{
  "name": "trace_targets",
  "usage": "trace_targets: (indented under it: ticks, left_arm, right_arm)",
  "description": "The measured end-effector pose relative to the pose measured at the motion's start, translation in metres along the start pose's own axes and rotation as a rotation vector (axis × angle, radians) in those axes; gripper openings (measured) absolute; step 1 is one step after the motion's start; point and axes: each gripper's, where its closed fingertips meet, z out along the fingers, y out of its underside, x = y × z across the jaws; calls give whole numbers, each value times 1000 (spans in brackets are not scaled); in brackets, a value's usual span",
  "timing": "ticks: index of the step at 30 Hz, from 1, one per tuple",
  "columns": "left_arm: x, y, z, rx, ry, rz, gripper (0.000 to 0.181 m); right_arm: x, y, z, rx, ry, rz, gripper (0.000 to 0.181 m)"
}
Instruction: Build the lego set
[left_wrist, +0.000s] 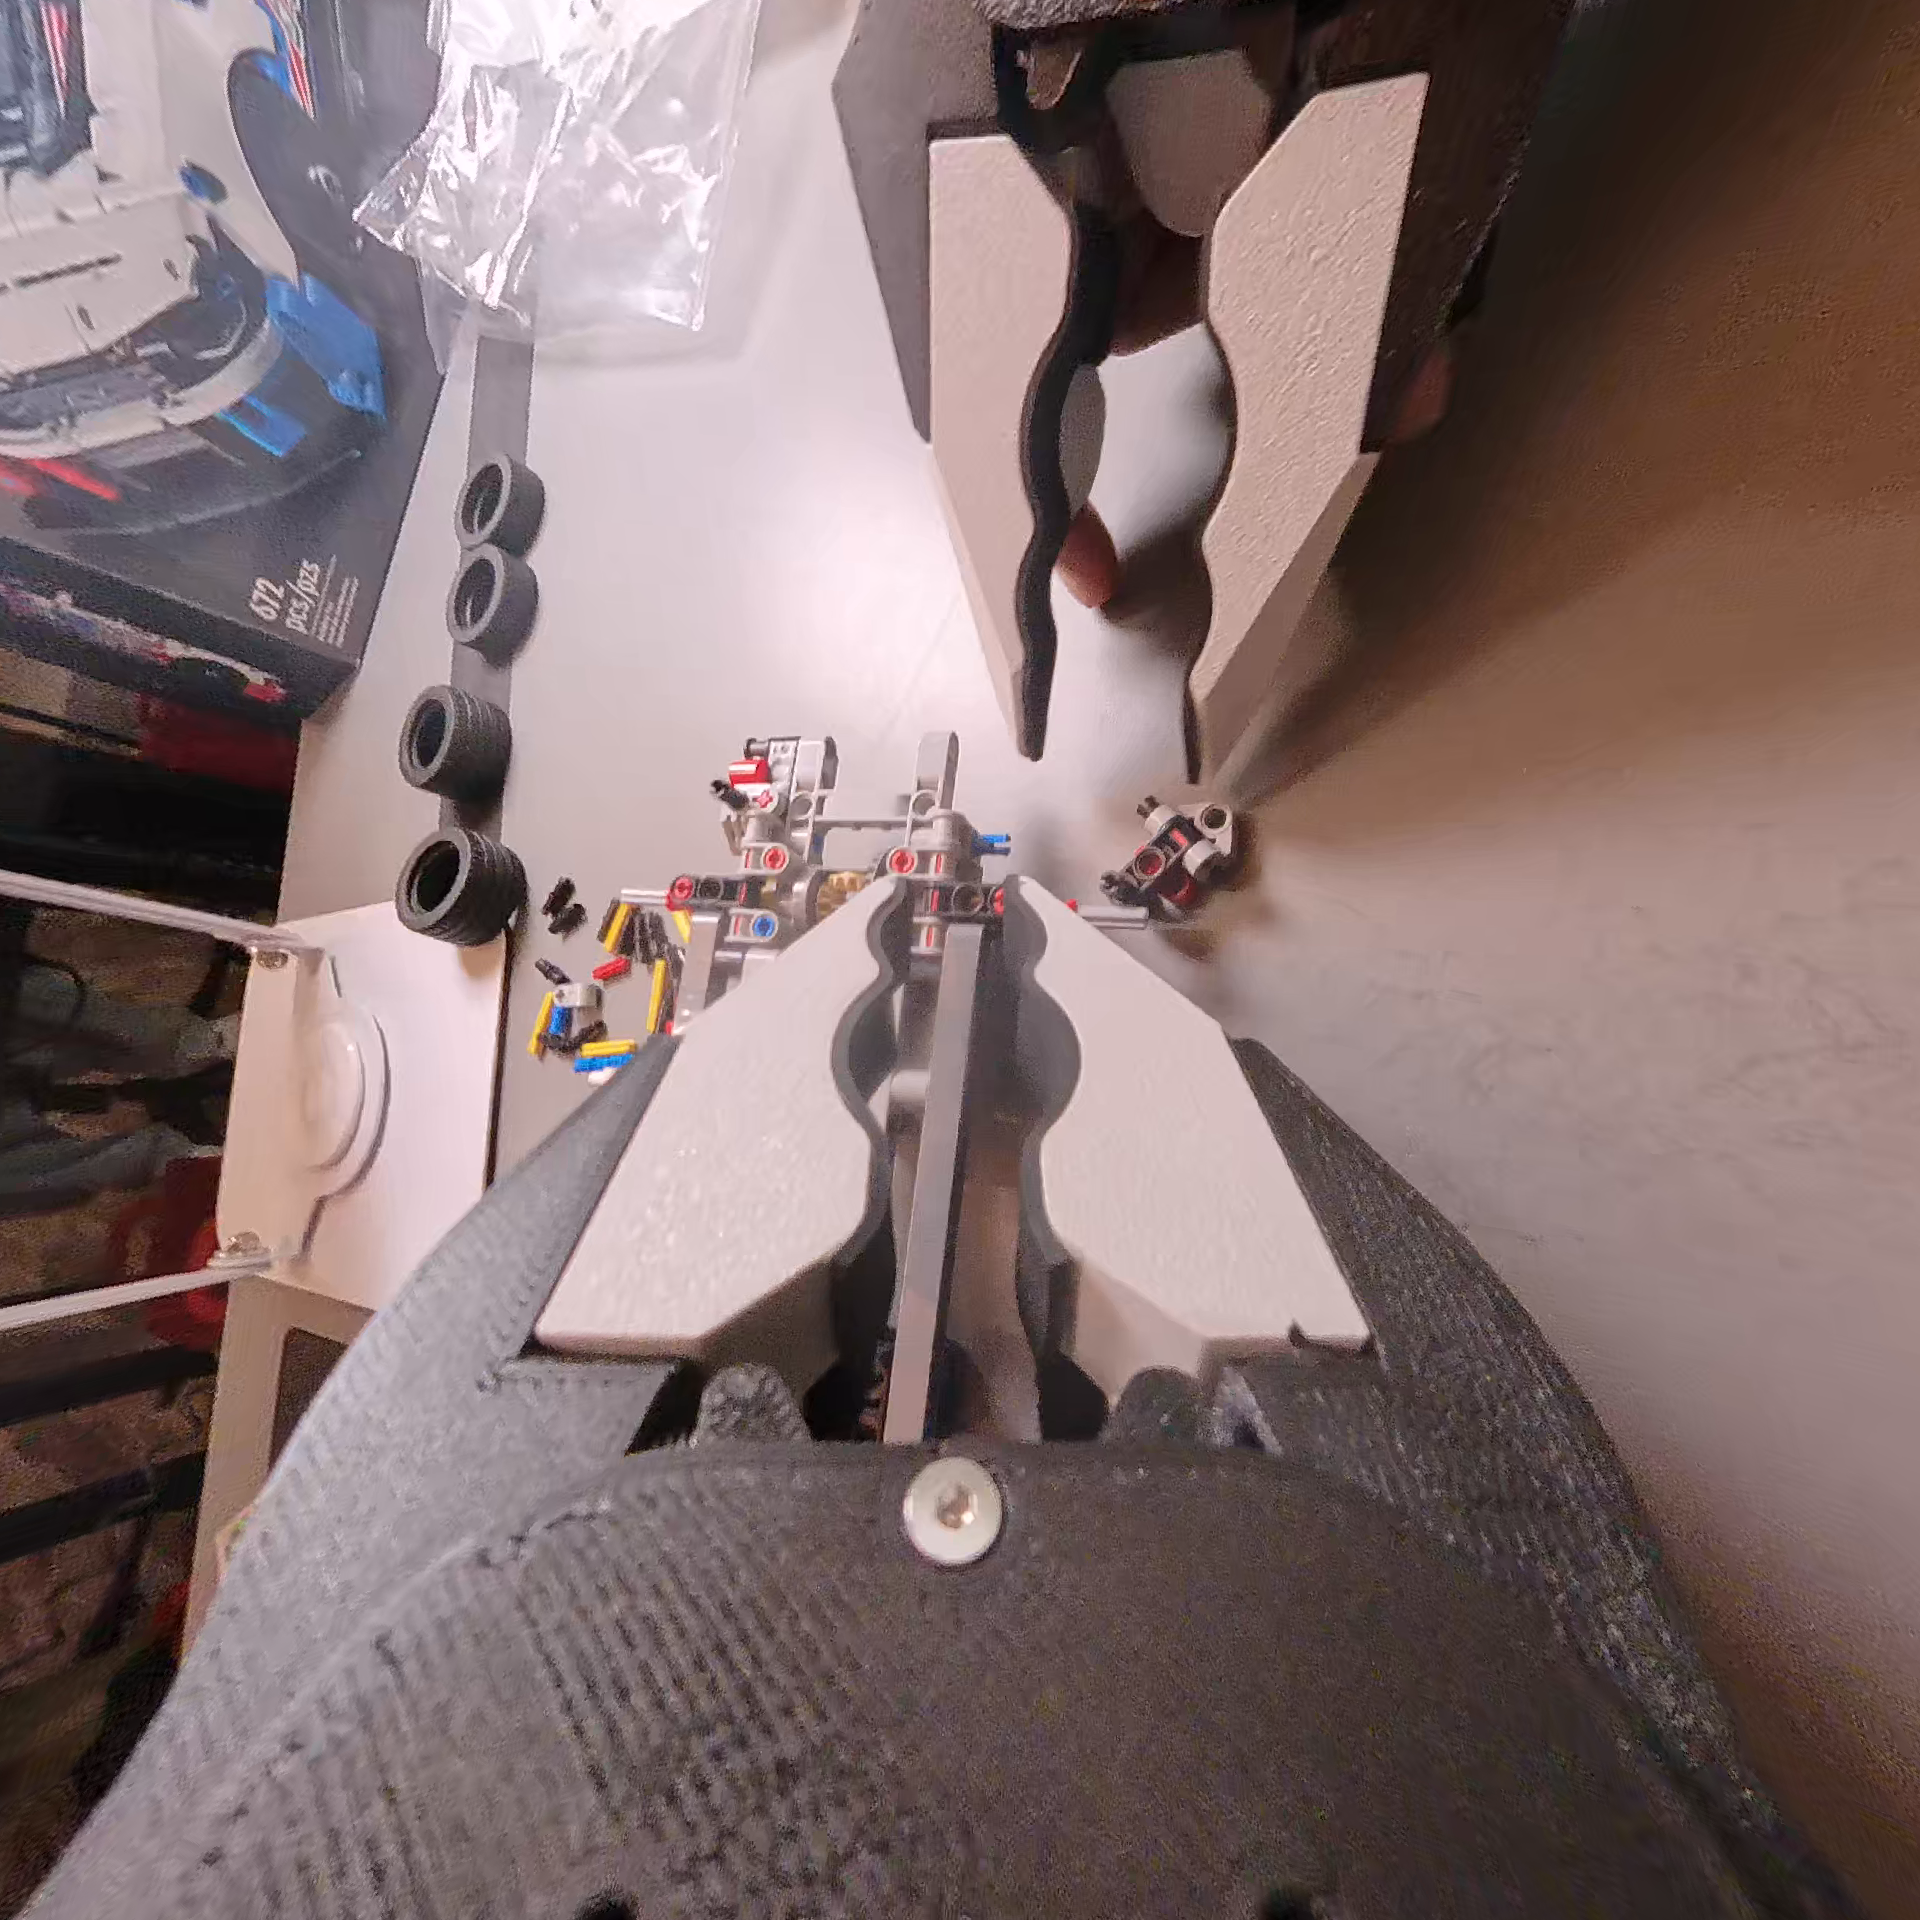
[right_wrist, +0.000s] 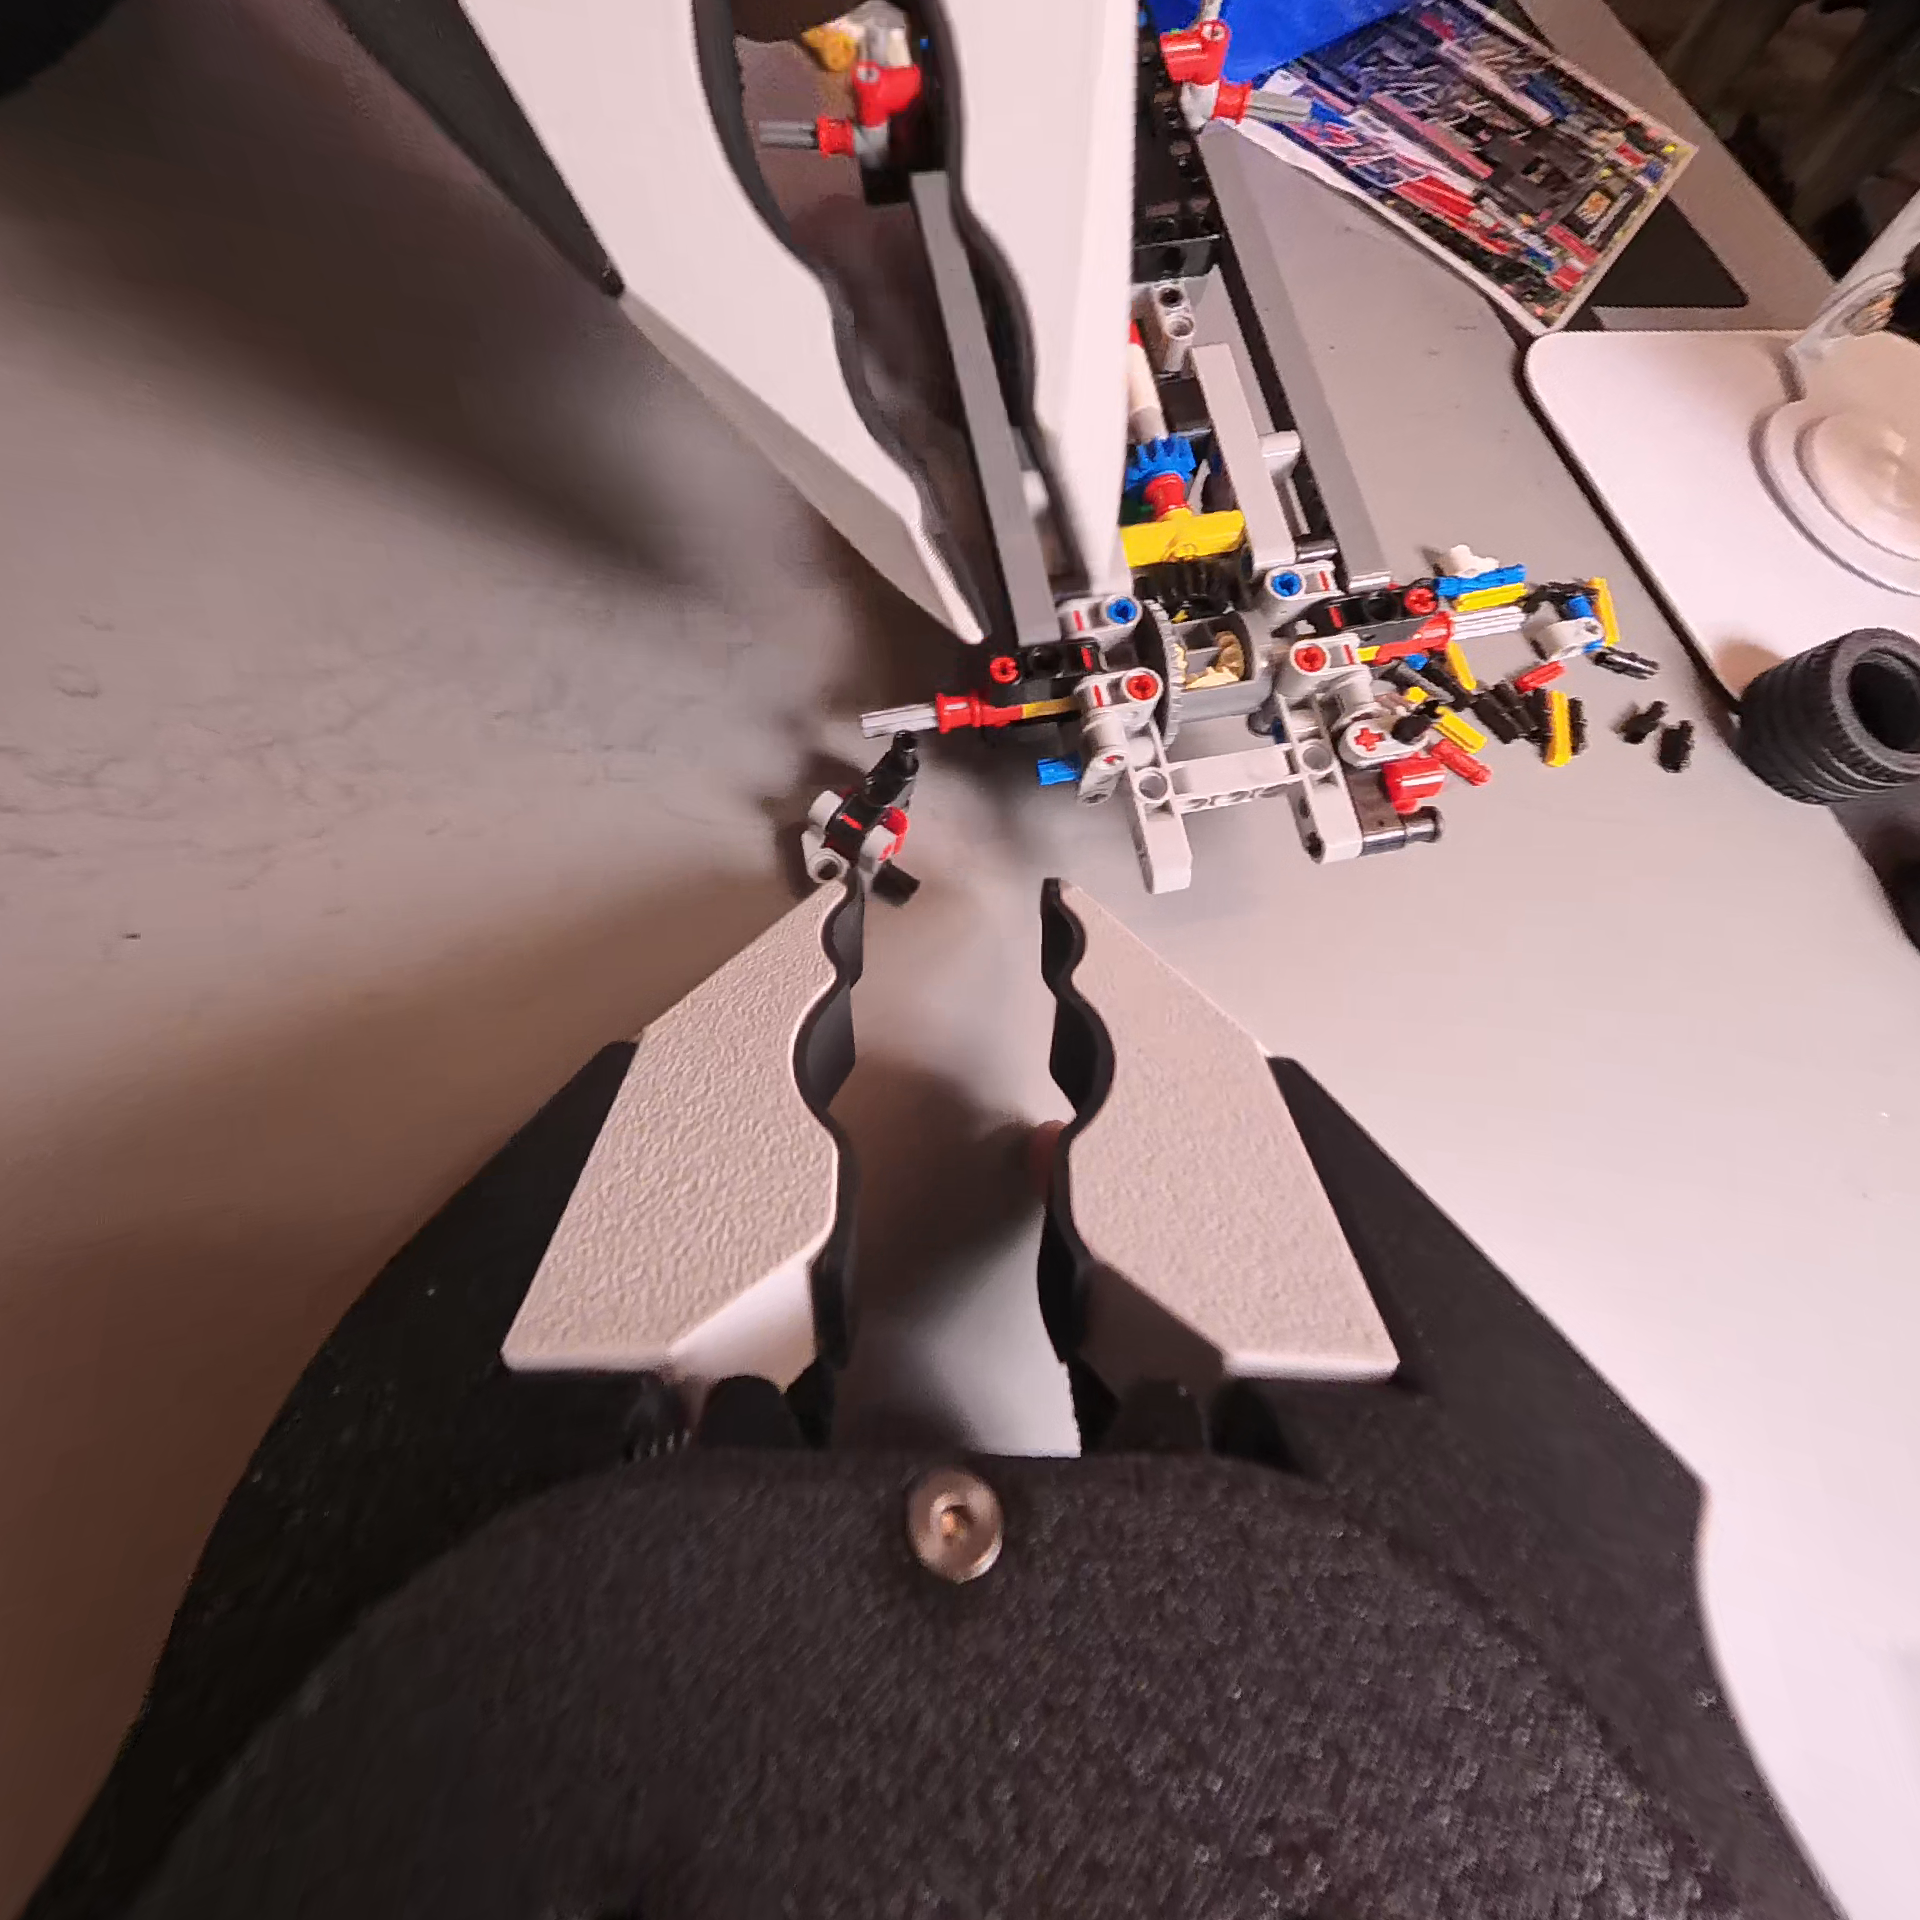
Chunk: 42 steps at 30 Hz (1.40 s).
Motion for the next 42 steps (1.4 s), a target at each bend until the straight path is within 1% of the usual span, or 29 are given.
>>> trace_targets:
  ticks: [3, 4, 6, 8, 10, 13, 14, 15, 16, 18, 20, 21, 22, 23, 25, 28, 31, 33, 36, 38, 40, 42]
  left_arm:
    - [-8, 10, -4, -32, -8, -34, 26]
    - [-12, 17, -6, -56, -8, -43, 32]
    - [-19, 32, -15, -112, 13, -75, 40]
    - [-19, 49, -26, -169, 92, -133, 46]
    - [-17, 62, -32, -215, 139, -123, 40]
    - [-20, 69, -25, -269, 106, -29, 37]
    - [-21, 70, -24, -286, 98, -7, 38]
    - [-23, 71, -23, -305, 86, 15, 38]
    - [-25, 73, -23, -324, 64, 38, 37]
    - [-27, 77, -26, -332, 37, 50, 33]
    - [-25, 79, -34, -322, 28, 32, 15]
    - [-23, 80, -40, -311, 24, 20, 14]
    - [-20, 81, -47, -305, 27, 3, 21]
    - [-16, 82, -56, -308, 25, -17, 22]
    - [-10, 81, -74, -294, 10, -30, 23]
    - [1, 70, -103, -236, 0, -56, 35]
    - [18, 60, -123, -171, 52, -134, 57]
    - [42, 48, -128, -112, 164, -212, 71]
    - [76, 26, -129, -31, 287, -255, 74]
    - [96, 15, -124, 3, 355, -269, 74]
    - [107, 15, -113, -6, 364, -253, 75]
    - [113, 21, -100, -39, 364, -236, 75]
  right_arm:
    - [-11, 0, -2, -5, -84, -20, 32]
    - [-10, -1, -4, -5, -87, -27, 32]
    - [2, -1, -8, -12, -52, -24, 30]
    - [18, -1, -14, -19, -10, -16, 29]
    - [33, 1, -13, -40, 33, -29, 29]
    - [41, -3, 3, -58, 47, -67, 29]
    - [41, -5, 10, -63, 41, -78, 19]
    - [46, -6, 15, -77, 75, -90, 8]
    - [50, -7, 17, -80, 102, -119, 7]
    - [47, -12, 18, -70, 60, -101, 6]
    - [45, -25, 17, -10, 1, -40, 5]
    - [41, -32, 16, 8, -36, -17, 5]
    - [37, -43, 15, 32, -66, -4, 5]
    - [31, -53, 14, 38, -88, 5, 5]
    - [16, -70, 13, 28, -116, -24, 5]
    - [-16, -82, 5, 35, -167, -44, 5]
    - [-56, -76, -12, 94, -246, -60, 4]
    - [-80, -67, -25, 124, -278, -33, 4]
    - [-113, -48, -46, 164, -325, -19, 4]
    - [-122, -33, -57, 154, -311, -23, 5]
    - [-122, -22, -58, 124, -276, -2, 5]
    - [-118, -14, -52, 92, -243, 7, 6]
